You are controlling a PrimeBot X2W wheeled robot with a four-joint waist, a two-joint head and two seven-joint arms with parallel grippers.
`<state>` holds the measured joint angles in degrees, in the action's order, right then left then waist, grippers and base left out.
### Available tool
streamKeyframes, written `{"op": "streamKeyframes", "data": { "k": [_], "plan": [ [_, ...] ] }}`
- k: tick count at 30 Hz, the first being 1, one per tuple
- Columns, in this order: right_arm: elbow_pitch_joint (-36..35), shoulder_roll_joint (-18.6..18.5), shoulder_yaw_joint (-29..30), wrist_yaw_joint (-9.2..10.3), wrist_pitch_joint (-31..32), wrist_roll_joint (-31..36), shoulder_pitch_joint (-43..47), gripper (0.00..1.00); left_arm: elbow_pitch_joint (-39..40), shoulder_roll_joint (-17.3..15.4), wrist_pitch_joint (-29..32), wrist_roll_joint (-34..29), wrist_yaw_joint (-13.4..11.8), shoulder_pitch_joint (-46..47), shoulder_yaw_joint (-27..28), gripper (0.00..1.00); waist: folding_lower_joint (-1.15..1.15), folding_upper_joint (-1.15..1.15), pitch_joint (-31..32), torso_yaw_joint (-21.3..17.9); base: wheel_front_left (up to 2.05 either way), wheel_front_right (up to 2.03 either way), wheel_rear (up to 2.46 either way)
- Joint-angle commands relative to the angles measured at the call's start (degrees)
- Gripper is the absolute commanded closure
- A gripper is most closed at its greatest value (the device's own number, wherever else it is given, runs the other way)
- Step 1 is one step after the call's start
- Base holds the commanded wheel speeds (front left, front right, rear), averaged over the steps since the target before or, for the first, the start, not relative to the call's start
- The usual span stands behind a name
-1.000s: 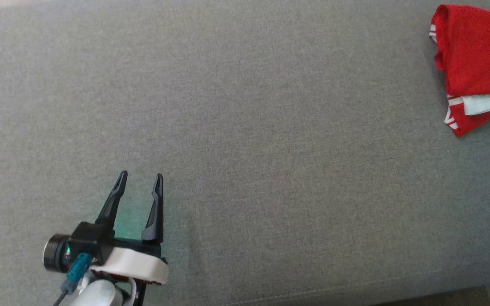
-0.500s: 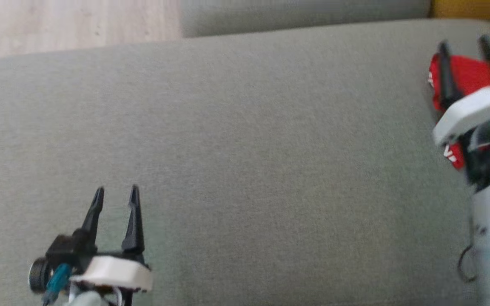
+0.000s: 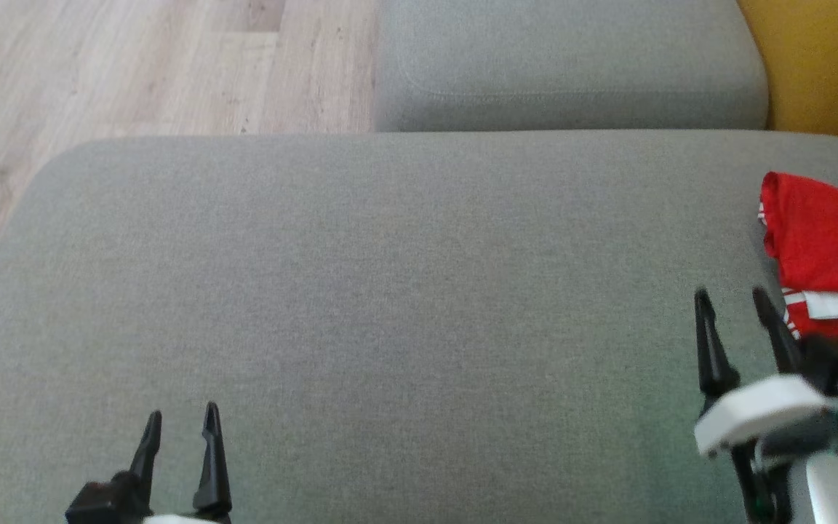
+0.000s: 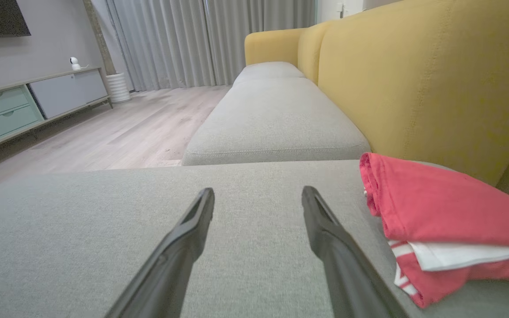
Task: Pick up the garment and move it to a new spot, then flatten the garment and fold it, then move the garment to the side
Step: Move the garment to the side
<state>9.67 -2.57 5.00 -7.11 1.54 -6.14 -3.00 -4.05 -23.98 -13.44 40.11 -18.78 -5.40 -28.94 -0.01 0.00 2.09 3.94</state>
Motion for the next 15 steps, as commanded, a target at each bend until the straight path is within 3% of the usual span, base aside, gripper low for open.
{"op": "streamKeyframes", "data": {
  "k": [1, 8, 15],
  "plan": [
    [-2.53, -0.34, -1.41, -0.37, -0.99, -0.39, -1.00, 0.00, 1.83, -1.21, -0.74, 0.02, -0.39, 2.04, 2.30, 0.00, 0.01, 0.00, 0.55, 0.18, 0.00, 0.00, 0.00],
    [-3.48, -0.33, -3.95, -0.37, -3.87, -2.51, 6.32, 0.00, 0.65, -0.46, -0.66, 0.46, 0.30, 1.04, 1.09, 0.00, 0.01, 0.00, 1.85, -0.33, 0.00, 0.00, 0.00],
    [-3.57, -0.32, -6.49, -0.37, -5.06, -2.53, 8.23, 0.00, -1.01, 0.57, -0.75, 0.65, 0.74, 1.41, 0.47, 0.00, 0.01, 0.00, 2.54, -0.56, 0.00, 0.00, 0.00]
  ]
}}
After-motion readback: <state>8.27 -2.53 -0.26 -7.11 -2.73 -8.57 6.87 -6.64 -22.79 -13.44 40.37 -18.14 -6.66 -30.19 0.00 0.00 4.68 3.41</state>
